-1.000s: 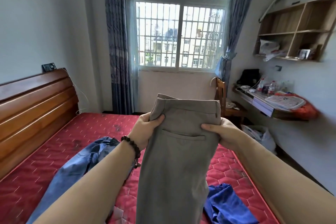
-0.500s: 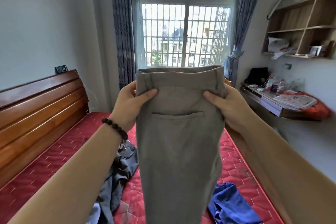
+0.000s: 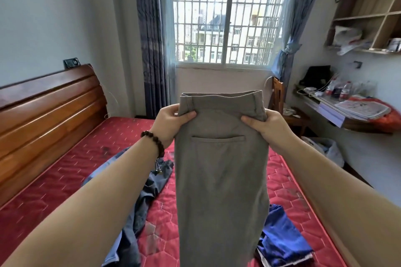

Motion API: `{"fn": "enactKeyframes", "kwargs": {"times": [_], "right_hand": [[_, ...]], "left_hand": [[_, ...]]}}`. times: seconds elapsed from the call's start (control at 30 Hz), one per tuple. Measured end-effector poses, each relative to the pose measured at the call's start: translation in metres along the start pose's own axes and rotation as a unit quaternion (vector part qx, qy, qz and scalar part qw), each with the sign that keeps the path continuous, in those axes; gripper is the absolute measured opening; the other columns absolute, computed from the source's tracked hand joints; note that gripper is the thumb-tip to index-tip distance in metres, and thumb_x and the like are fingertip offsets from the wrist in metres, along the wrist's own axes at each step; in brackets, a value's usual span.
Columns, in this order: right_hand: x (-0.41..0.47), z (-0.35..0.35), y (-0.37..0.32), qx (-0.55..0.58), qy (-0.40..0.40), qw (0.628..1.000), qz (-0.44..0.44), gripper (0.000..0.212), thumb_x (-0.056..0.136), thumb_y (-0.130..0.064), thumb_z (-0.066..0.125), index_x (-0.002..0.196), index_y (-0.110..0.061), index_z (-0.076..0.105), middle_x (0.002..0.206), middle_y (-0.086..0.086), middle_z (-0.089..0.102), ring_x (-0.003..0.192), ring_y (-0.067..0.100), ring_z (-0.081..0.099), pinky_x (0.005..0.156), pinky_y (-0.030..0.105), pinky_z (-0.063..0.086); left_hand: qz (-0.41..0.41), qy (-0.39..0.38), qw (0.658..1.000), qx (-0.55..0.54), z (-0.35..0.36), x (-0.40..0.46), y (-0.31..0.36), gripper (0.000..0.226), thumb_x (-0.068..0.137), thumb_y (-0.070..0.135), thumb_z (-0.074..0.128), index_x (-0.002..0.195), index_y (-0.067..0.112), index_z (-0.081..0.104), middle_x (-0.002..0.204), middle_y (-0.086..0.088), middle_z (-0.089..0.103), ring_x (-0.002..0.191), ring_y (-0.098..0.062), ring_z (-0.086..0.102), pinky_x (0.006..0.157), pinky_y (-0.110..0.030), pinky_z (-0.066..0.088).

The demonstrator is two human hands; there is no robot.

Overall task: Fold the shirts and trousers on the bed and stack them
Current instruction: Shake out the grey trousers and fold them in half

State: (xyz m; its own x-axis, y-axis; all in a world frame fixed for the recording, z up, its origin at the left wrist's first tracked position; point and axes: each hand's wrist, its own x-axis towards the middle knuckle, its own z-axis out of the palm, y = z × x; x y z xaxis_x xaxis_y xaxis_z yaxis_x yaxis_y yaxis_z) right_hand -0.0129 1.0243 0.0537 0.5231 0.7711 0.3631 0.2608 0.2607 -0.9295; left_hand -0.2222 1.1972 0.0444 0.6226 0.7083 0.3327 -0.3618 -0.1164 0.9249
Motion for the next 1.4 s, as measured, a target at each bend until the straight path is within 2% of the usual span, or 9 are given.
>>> {"fn": "enactKeyframes", "kwargs": {"times": [0.37,0.5,0.6,0.7,0.77,0.9,1.03,1.2,1.4], "right_hand": [[0.145,0.051,0.13,0.043,0.048,0.996,0.067,0.016,0.082,-0.026,0.072,0.098,-0.02,0.071,0.099,0.005,0.074,0.089,0.018,0.07,0.073,0.027,0.055],[0.196,0.072,0.181,0.013,0.052,0.994,0.096,0.008,0.084,-0.024,0.072,0.093,-0.023,0.072,0.093,0.001,0.075,0.084,0.015,0.071,0.068,0.022,0.055],[0.22,0.076,0.22,0.001,0.048,0.99,0.133,0.01,0.082,-0.021,0.074,0.091,-0.026,0.073,0.094,-0.001,0.075,0.087,0.017,0.071,0.072,0.027,0.057],[0.239,0.068,0.258,-0.005,0.049,0.982,0.18,0.013,0.081,-0.017,0.075,0.091,-0.024,0.072,0.095,0.0,0.075,0.09,0.021,0.071,0.078,0.034,0.058],[0.252,0.051,0.282,-0.002,-0.001,0.974,0.228,0.019,0.081,-0.013,0.074,0.098,-0.019,0.071,0.102,0.004,0.074,0.094,0.023,0.07,0.078,0.035,0.058],[0.278,0.025,0.34,-0.083,-0.113,0.95,0.279,0.019,0.079,-0.011,0.076,0.096,-0.02,0.072,0.099,-0.001,0.074,0.089,0.013,0.071,0.071,0.022,0.057],[0.299,0.017,0.417,-0.146,-0.111,0.944,0.275,0.019,0.084,-0.017,0.073,0.101,-0.024,0.069,0.101,-0.006,0.072,0.087,0.006,0.068,0.075,0.021,0.054],[0.317,0.017,0.514,-0.199,-0.075,0.938,0.274,0.018,0.082,-0.027,0.074,0.099,-0.024,0.07,0.092,-0.012,0.07,0.076,-0.003,0.063,0.065,0.012,0.049],[0.352,0.031,0.614,-0.248,-0.037,0.936,0.246,0.018,0.082,-0.036,0.071,0.092,-0.021,0.068,0.089,-0.006,0.068,0.08,0.01,0.06,0.07,0.023,0.047]], "left_hand": [[-0.08,0.041,0.996,-0.024,-0.076,0.15,-0.122,0.016,0.079,0.011,0.075,0.095,0.013,0.073,0.094,-0.007,0.074,0.084,-0.017,0.069,0.074,-0.028,0.056],[-0.182,0.048,0.98,-0.062,-0.116,0.194,-0.184,0.022,0.082,0.026,0.071,0.101,0.015,0.069,0.1,-0.006,0.073,0.084,-0.017,0.069,0.07,-0.028,0.057],[-0.228,0.045,0.971,-0.053,-0.137,0.216,-0.23,0.012,0.091,0.018,0.061,0.099,0.011,0.066,0.095,-0.007,0.07,0.08,-0.02,0.066,0.069,-0.031,0.058],[-0.233,0.049,0.971,-0.029,-0.137,0.239,-0.262,0.011,0.093,0.017,0.059,0.097,0.01,0.067,0.094,-0.006,0.07,0.081,-0.019,0.065,0.079,-0.036,0.057],[-0.245,0.063,0.967,-0.018,-0.132,0.254,-0.285,0.01,0.094,0.016,0.059,0.095,0.009,0.066,0.091,-0.006,0.069,0.079,-0.019,0.064,0.083,-0.039,0.054],[-0.261,0.085,0.96,0.058,-0.126,0.273,-0.339,0.01,0.092,0.019,0.062,0.09,0.009,0.064,0.089,-0.009,0.066,0.076,-0.02,0.061,0.077,-0.038,0.054],[-0.269,0.105,0.942,0.171,-0.125,0.294,-0.403,0.015,0.092,0.024,0.064,0.078,0.019,0.062,0.077,0.002,0.065,0.063,-0.01,0.058,0.056,-0.026,0.047],[-0.288,0.083,0.933,0.202,-0.139,0.325,-0.495,0.015,0.096,0.016,0.057,0.082,0.019,0.061,0.081,0.001,0.066,0.069,-0.012,0.062,0.064,-0.028,0.051],[-0.29,0.106,0.91,0.277,-0.161,0.365,-0.586,0.015,0.095,0.024,0.058,0.087,0.012,0.064,0.085,-0.001,0.066,0.077,-0.015,0.061,0.076,-0.033,0.052]]}}
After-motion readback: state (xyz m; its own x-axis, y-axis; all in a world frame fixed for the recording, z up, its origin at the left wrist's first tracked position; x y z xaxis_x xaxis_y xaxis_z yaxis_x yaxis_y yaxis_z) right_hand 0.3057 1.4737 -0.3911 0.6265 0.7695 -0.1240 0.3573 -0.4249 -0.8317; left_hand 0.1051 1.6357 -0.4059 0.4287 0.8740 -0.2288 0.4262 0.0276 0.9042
